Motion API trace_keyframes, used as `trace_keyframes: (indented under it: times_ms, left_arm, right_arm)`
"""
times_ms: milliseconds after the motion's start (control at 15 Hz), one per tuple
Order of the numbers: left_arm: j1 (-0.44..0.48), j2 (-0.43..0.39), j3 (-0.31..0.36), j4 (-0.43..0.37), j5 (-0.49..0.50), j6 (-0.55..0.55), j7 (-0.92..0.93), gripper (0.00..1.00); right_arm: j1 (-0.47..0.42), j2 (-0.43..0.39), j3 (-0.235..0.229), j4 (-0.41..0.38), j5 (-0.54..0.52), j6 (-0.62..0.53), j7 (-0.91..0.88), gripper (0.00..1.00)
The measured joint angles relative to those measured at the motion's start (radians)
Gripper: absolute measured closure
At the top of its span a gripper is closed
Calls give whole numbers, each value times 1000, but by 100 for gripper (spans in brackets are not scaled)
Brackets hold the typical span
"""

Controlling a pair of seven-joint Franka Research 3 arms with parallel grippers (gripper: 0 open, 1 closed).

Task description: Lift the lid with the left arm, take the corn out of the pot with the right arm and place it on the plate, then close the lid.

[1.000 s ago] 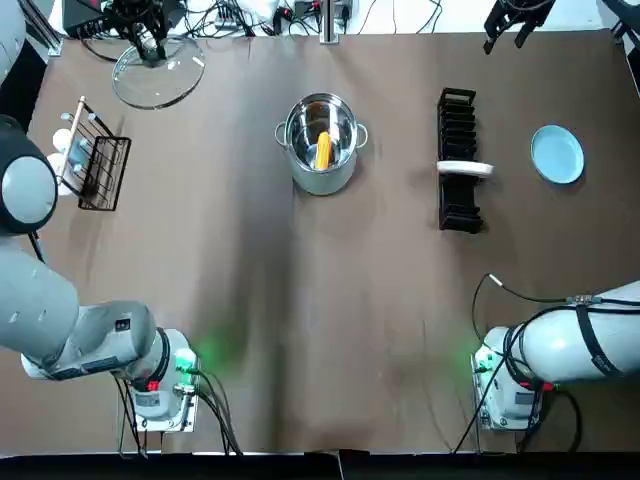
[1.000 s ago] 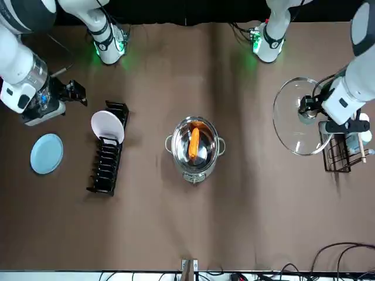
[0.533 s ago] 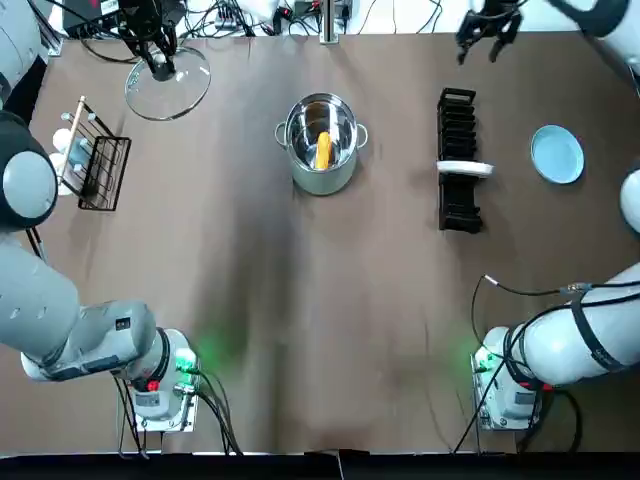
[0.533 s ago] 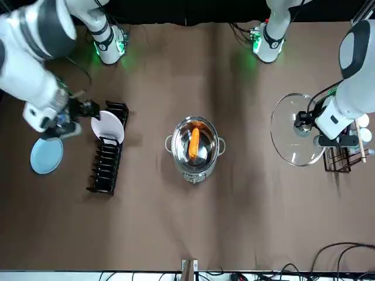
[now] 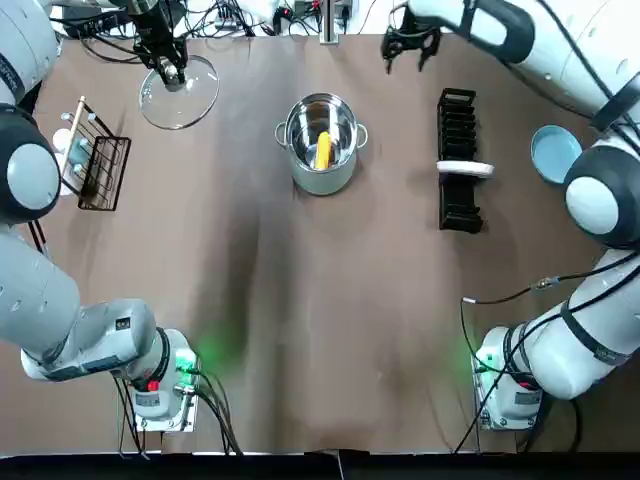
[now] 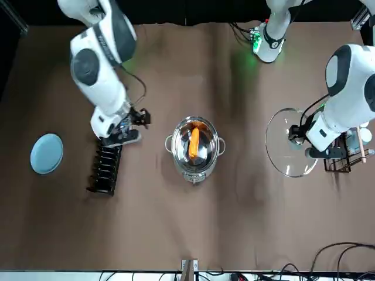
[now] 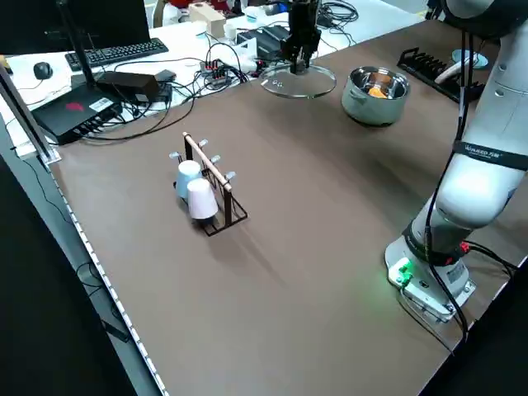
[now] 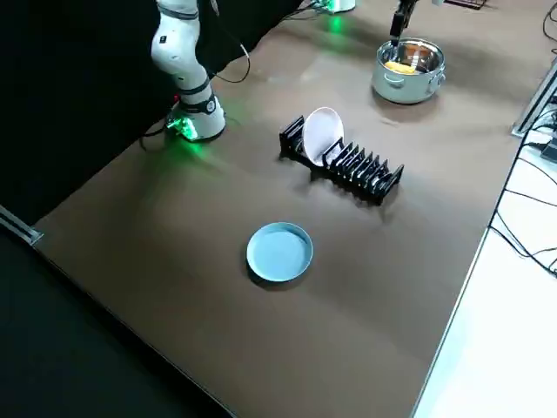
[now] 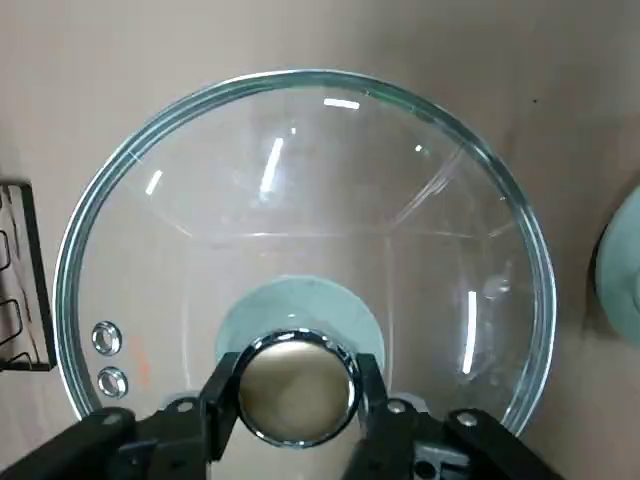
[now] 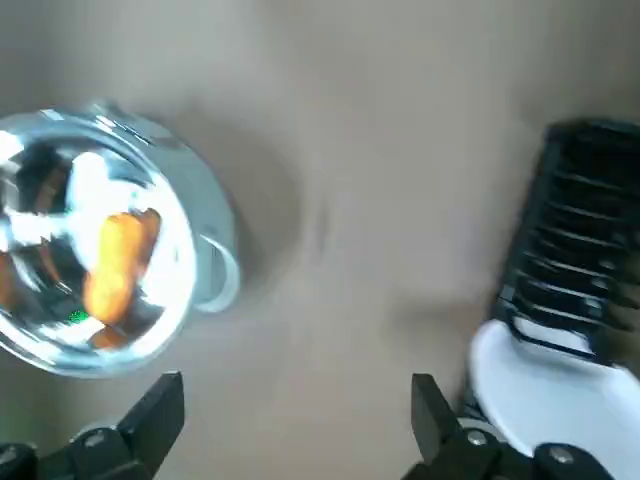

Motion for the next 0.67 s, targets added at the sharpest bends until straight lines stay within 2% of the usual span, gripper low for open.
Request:
trace_keyframes:
  times_ms: [200,333,467,667]
  left_arm:
    - [-5,6,-2,-1,3,3,0,49]
    - [-4,7,-2,-7,3,19,0,49]
    - [-4,8,-2,-24,4,51,0,49]
    - [-4,9,-2,-55,4,80,0,49]
  right_arm:
    - [47,11,1,19,8,131,93,0]
    - [62,37,2,20,54,231,102,0]
    - [86,86,2,22,97,289,138,0]
    - [136,170,3,40,107,344,264,0]
